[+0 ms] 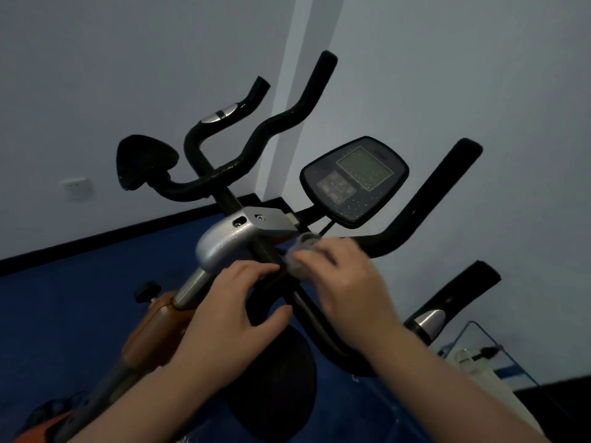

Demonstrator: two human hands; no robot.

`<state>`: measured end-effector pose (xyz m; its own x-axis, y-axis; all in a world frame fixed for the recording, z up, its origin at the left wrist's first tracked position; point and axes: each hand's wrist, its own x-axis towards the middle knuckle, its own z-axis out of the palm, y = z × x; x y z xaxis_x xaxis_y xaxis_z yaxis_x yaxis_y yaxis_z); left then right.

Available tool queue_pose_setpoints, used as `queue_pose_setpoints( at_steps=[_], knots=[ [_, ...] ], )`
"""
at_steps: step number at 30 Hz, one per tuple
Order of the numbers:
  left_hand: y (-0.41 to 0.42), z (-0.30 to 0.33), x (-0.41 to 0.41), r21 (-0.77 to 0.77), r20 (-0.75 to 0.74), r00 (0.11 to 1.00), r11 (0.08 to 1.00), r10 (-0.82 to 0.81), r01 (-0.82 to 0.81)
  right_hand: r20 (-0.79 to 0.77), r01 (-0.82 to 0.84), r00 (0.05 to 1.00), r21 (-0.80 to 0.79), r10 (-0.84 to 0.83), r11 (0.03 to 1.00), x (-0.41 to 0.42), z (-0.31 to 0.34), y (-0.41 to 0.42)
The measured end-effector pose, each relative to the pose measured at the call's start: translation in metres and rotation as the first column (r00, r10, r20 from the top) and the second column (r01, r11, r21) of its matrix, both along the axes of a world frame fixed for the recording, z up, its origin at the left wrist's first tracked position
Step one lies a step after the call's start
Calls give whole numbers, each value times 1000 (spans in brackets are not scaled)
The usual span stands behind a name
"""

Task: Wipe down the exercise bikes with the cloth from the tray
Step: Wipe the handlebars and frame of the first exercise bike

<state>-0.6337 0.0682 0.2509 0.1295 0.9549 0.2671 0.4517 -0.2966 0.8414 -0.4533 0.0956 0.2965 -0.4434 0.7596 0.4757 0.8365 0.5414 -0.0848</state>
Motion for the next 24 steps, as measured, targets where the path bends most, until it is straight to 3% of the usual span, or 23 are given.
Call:
queue_pose_setpoints(
  at_steps=[5, 8, 10, 13, 16, 18, 21, 22, 24],
  knots=[
    [20, 11, -3, -13, -50, 996, 997, -74, 73, -124, 334, 937, 30, -328, 942, 44, 38, 20],
    [42, 21, 12, -10, -84, 984, 987, -158, 158, -333, 557, 780, -17, -530, 831, 53, 57, 41],
    [55, 23, 23, -12, -43, 986, 987, -159, 159, -360, 650, 690, -74, -628, 757, 48, 48, 39],
    [71, 20, 35, 38, -20, 990, 990, -136, 137, -445, 623, 676, -80, -587, 778, 16, 15, 15],
    [80, 12, 39, 49, 14, 989, 988, -145, 144, -507, 530, 670, -185, -542, 828, 10, 8, 3],
    [82, 8, 39, 34, 33, 992, 992, -123, 122, -657, 573, 511, -219, -554, 789, 18, 17, 9],
    [81, 3, 39, 8, 66, 993, 996, -94, 93, -848, 628, 89, -359, -522, 691, 1, 9, 18],
    [80, 3, 38, 2, 75, 993, 995, -96, 96, -863, 608, -6, -404, -505, 683, -15, 1, 16],
    [80, 4, 37, -6, 82, 991, 994, -109, 109, -876, 566, -37, -414, -480, 713, -44, -15, 5]
  ],
)
